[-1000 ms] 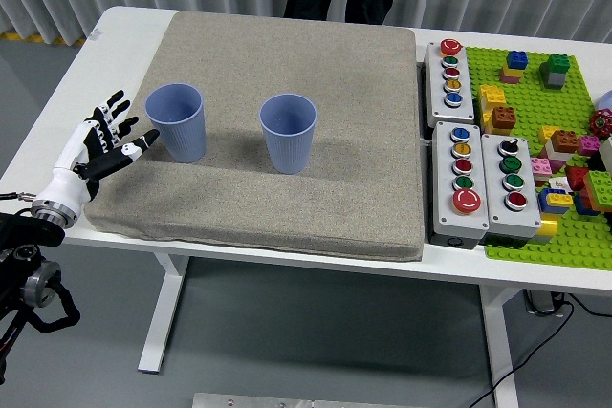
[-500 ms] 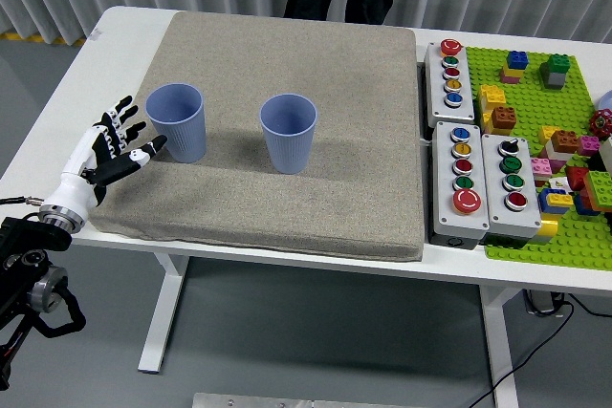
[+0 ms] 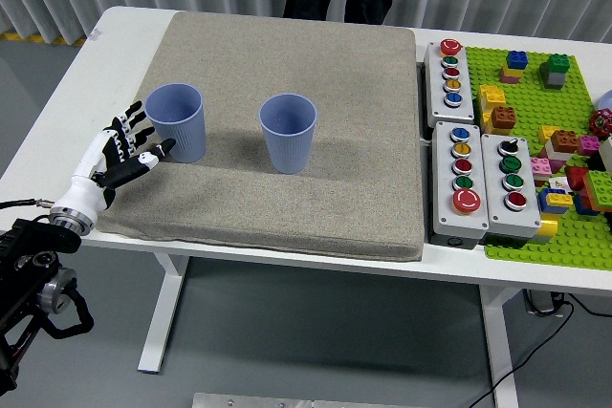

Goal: Pick cup pour cup place

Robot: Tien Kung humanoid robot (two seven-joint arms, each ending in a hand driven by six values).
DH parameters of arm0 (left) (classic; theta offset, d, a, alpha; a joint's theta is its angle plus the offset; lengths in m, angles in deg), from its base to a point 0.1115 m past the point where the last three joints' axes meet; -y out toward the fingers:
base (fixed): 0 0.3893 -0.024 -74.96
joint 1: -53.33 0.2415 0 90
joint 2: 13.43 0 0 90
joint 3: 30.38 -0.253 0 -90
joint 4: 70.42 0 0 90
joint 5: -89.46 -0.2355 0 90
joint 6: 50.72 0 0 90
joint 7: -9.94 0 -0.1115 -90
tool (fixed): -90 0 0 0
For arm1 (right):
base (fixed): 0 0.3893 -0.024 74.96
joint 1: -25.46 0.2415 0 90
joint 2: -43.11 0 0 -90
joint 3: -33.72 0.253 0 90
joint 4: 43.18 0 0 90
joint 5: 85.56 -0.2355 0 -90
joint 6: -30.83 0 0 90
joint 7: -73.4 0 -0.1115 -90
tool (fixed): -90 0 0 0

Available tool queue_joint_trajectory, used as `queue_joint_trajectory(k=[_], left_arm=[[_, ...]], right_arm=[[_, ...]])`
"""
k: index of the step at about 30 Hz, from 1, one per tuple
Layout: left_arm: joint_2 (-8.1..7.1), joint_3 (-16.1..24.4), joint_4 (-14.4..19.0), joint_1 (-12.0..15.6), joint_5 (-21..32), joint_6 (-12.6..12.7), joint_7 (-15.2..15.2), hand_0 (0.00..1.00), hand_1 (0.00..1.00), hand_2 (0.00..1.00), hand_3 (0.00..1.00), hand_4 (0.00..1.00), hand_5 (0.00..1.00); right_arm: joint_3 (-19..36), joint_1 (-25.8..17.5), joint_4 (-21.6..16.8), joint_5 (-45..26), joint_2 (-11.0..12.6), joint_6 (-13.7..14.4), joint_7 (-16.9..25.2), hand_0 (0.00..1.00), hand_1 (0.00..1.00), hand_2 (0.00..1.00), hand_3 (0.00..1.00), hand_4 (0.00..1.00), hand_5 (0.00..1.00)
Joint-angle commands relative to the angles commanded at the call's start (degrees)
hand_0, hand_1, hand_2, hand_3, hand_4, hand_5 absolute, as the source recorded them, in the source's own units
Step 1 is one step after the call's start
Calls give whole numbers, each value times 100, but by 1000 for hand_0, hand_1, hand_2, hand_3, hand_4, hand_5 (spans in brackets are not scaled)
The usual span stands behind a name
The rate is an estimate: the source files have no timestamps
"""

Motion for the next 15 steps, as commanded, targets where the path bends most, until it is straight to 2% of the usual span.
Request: queue_joint_trajectory(k=[15], left_arm=[[23,-67,-10,-74,-135,15,57,939,906,998,998,955,399]], right_arm=[[1,33,0,-10,12,-3,3,684,648,574,582,2,39]])
